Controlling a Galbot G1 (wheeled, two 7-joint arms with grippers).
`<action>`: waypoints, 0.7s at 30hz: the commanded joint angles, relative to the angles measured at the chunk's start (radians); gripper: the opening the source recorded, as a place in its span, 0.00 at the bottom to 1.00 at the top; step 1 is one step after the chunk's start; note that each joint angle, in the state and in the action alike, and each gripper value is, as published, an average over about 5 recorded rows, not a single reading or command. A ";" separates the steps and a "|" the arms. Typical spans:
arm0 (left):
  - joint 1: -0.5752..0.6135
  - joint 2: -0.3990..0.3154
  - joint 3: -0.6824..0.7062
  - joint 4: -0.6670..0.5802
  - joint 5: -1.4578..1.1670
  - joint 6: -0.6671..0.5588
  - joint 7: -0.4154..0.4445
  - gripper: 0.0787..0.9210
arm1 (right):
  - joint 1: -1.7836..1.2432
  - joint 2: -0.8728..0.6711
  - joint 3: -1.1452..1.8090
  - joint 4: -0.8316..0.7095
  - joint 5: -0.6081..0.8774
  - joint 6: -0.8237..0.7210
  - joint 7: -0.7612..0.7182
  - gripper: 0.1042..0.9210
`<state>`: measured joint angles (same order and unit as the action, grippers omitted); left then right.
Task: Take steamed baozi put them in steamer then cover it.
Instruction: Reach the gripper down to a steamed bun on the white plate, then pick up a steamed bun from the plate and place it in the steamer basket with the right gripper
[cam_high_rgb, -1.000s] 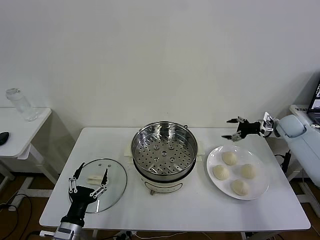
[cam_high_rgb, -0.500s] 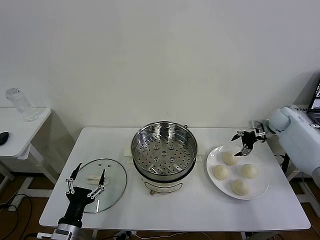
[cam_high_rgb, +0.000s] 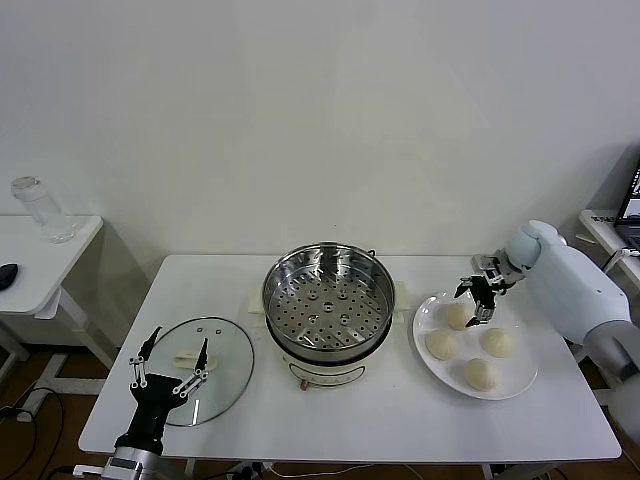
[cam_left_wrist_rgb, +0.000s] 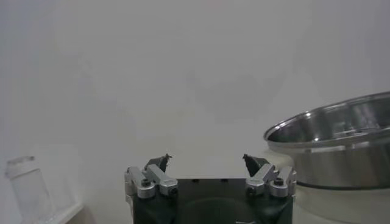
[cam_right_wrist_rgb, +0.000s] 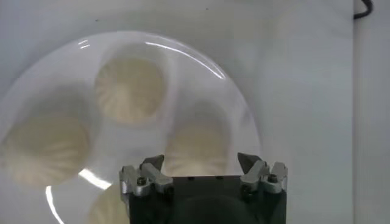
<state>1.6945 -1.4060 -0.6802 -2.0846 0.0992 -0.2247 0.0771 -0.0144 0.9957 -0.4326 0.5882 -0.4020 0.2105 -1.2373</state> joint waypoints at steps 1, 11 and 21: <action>0.000 0.001 -0.004 0.003 0.000 -0.002 -0.001 0.88 | 0.002 0.039 -0.001 -0.040 -0.080 0.014 0.004 0.87; -0.001 0.000 -0.012 -0.002 -0.001 -0.001 -0.006 0.88 | 0.003 0.023 -0.009 0.000 -0.086 0.036 0.007 0.75; -0.005 0.003 -0.015 -0.010 -0.001 0.007 -0.010 0.88 | 0.197 -0.091 -0.140 0.252 0.087 0.190 0.007 0.73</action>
<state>1.6898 -1.4041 -0.6954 -2.0915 0.0983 -0.2206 0.0675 0.0626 0.9610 -0.4964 0.6852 -0.4082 0.3101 -1.2311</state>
